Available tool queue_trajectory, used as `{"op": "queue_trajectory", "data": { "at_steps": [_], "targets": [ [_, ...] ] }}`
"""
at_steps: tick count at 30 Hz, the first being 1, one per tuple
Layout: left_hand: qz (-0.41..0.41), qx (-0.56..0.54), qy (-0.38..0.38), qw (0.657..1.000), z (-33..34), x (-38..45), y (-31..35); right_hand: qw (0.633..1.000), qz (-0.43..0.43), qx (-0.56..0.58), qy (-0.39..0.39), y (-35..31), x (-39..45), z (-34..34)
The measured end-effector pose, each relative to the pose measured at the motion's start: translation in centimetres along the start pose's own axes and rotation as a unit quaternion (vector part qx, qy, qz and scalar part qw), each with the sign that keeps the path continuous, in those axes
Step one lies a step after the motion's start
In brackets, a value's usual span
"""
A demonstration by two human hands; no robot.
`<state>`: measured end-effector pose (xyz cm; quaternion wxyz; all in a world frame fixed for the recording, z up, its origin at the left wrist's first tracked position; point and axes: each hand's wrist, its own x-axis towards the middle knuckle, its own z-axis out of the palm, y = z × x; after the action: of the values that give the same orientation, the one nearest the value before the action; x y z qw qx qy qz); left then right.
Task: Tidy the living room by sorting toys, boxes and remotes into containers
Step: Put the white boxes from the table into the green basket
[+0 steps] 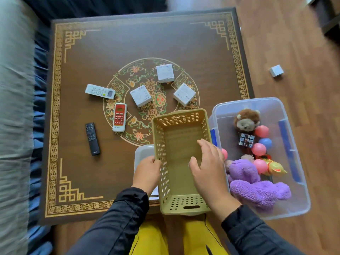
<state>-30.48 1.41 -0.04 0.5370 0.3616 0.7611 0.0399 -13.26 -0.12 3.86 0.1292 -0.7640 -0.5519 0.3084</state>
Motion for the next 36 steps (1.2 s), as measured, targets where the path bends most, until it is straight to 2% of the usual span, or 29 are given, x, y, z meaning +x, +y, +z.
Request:
{"op": "queue_trajectory", "data": {
  "at_steps": [5,8,12,18,27,36],
  "targets": [
    [0.063,0.056,0.069,0.994,-5.4,0.0,1.4,1.0,0.006,0.021,0.02,-5.0,1.1,1.0],
    [0.063,0.054,0.074,0.994,-8.9,0.1,1.5,0.999,0.004,0.048,0.007,-8.3,1.3,2.5],
    [0.076,0.108,0.076,0.988,-13.5,1.2,0.2,0.997,-0.003,0.077,0.002,-12.0,1.8,4.9],
    [0.079,0.098,0.107,0.986,-18.8,3.7,-1.9,0.995,-0.044,0.082,-0.037,-16.1,4.2,8.0],
    [0.057,0.043,0.106,0.992,-20.6,5.8,-3.2,0.992,-0.086,0.063,-0.066,-17.5,7.5,10.5],
    [0.031,0.039,0.096,0.994,-21.2,7.7,-2.5,0.989,-0.101,0.106,-0.016,-17.5,11.8,11.6]
  ]
}}
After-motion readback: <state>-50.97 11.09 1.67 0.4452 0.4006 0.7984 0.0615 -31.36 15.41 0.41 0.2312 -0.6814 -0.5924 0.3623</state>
